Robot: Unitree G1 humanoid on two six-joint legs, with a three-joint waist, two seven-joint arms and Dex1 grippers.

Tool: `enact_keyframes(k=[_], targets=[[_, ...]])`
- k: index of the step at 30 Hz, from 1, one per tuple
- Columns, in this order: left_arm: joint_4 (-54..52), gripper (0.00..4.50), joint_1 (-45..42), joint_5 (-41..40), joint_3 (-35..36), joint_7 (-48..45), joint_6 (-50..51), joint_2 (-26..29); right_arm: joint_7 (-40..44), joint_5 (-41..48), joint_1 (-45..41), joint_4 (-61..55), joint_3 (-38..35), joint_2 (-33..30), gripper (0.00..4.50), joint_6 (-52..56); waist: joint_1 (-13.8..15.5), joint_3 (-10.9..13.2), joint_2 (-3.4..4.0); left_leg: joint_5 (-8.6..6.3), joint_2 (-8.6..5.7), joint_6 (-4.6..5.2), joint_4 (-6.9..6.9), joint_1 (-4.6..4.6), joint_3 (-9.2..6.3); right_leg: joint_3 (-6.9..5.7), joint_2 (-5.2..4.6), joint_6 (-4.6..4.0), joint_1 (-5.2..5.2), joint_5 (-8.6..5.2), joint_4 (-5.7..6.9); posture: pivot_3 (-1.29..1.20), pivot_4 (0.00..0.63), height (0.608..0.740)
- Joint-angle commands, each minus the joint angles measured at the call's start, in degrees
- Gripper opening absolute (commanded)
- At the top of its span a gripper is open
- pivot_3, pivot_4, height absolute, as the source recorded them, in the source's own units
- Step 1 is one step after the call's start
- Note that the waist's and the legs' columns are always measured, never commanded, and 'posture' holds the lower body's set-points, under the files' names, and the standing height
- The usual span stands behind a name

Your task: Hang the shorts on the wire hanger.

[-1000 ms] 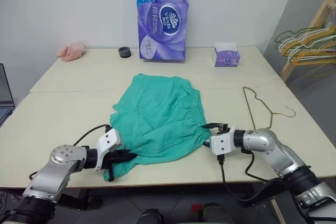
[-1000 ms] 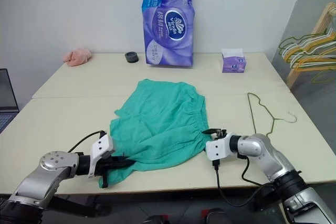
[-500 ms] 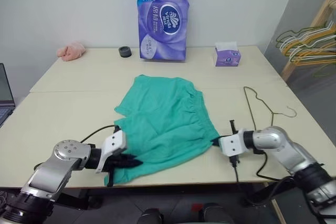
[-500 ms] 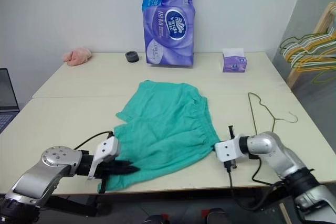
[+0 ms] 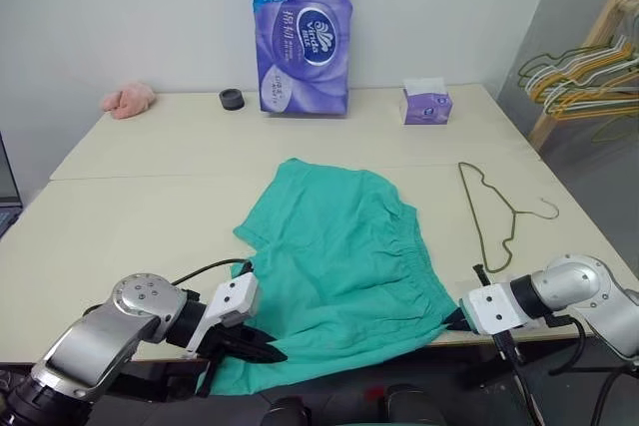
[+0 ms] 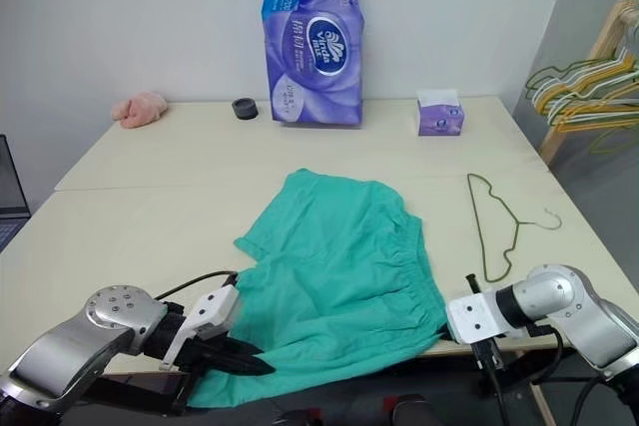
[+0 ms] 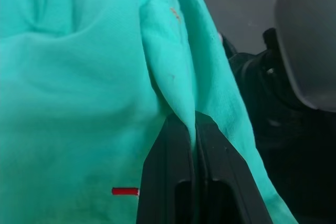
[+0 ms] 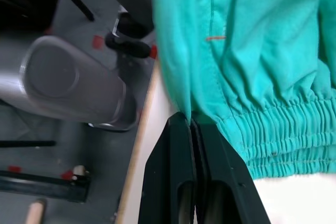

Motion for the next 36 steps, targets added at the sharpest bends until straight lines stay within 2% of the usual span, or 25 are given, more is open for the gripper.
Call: enact_keyframes(k=[1,4,8,11,15,18,21,24,27,32,36], targets=[[-2.3,0.48,-0.6,-2.4,0.3,1.9,3.7,-0.2,1.0,1.0,-0.8,-2.7,-1.1,0.0,0.00,2.0,0.0,0.0,-0.01,0.00,0.00,0.00,0.00,0.00,-0.01,0.00,0.00,0.00,0.00,0.00,0.00,-0.14,0.026,0.740],[-3.4,1.25,-1.1,-4.5,0.6,2.1,6.2,-0.1,1.3,0.3,-0.6,-3.3,-1.7,-0.8,0.66,2.3,0.1,0.0,-0.03,0.00,-0.01,0.00,0.02,-0.01,-0.02,-0.01,0.00,0.00,0.01,0.00,0.00,-0.13,0.022,0.740],[-3.7,2.43,-0.6,-5.3,1.8,3.3,5.5,-0.7,3.9,0.8,0.4,-0.6,-5.2,-6.6,2.00,2.0,0.3,0.0,0.00,0.00,-0.06,0.00,0.04,-0.01,0.01,0.00,-0.06,0.00,0.02,0.00,-0.01,-0.13,0.018,0.740],[-3.0,3.31,-1.6,-6.6,4.1,4.8,5.1,-1.9,2.7,4.1,0.2,2.9,-10.1,-7.7,2.99,5.2,0.3,0.0,-0.02,0.00,-0.04,0.00,0.04,0.00,0.02,-0.01,-0.06,0.00,0.03,0.00,-0.02,-0.13,0.017,0.740],[-0.9,4.48,-5.5,-6.5,7.6,9.6,3.0,-5.7,-2.5,8.9,-0.8,7.9,-18.4,-5.1,3.03,12.6,0.3,0.0,-0.03,0.00,-0.03,0.00,0.04,0.00,0.02,-0.01,-0.04,-0.01,0.05,0.01,-0.03,-0.13,0.015,0.740],[1.9,4.48,-12.1,-2.6,8.4,17.5,-0.7,-11.4,-11.3,12.2,-0.3,10.1,-24.7,1.3,3.03,20.6,0.4,-0.1,-0.18,0.01,-0.04,-0.01,0.07,0.00,-0.04,-0.04,-0.04,-0.01,0.11,0.02,-0.06,-0.13,0.013,0.740],[5.9,4.48,-17.4,2.9,7.8,24.0,-6.0,-15.9,-22.1,12.3,-0.1,9.7,-27.8,8.4,3.03,30.7,0.4,-0.2,-0.31,0.01,-0.06,-0.02,0.09,-0.01,-0.07,-0.04,-0.05,-0.01,0.13,0.03,-0.07,-0.13,0.013,0.740],[7.6,4.48,-19.4,4.1,7.1,23.9,-7.9,-16.6,-30.8,11.1,-0.4,8.9,-29.2,13.4,3.03,39.4,0.1,-0.2,-0.27,0.02,-0.07,-0.03,0.06,-0.02,-0.04,0.02,-0.06,-0.01,0.05,0.03,-0.02,-0.14,0.013,0.740],[7.7,4.48,-20.5,3.6,5.0,19.1,-8.2,-14.7,-44.8,10.9,-5.1,12.6,-32.5,23.7,3.03,49.6,-0.8,-0.3,-0.23,0.02,-0.04,-0.03,0.03,-0.03,0.02,0.20,-0.03,-0.01,-0.07,0.03,0.06,-0.15,0.014,0.740],[8.5,4.48,-21.1,2.8,3.5,13.5,-8.1,-12.1,-50.8,10.1,-11.1,18.5,-32.8,27.6,3.03,53.0,-1.6,-0.3,0.01,0.02,-0.08,-0.03,0.03,-0.06,0.07,0.21,-0.03,-0.02,-0.11,0.03,0.09,-0.16,0.015,0.740],[11.4,4.48,-22.7,4.5,2.8,12.4,-10.0,-12.0,-52.3,8.7,-18.2,31.0,-30.3,27.5,3.03,53.4,-1.9,-0.3,0.01,0.02,-0.09,-0.02,0.04,-0.05,0.06,0.14,-0.03,-0.02,-0.05,0.03,0.07,-0.16,0.016,0.740]])
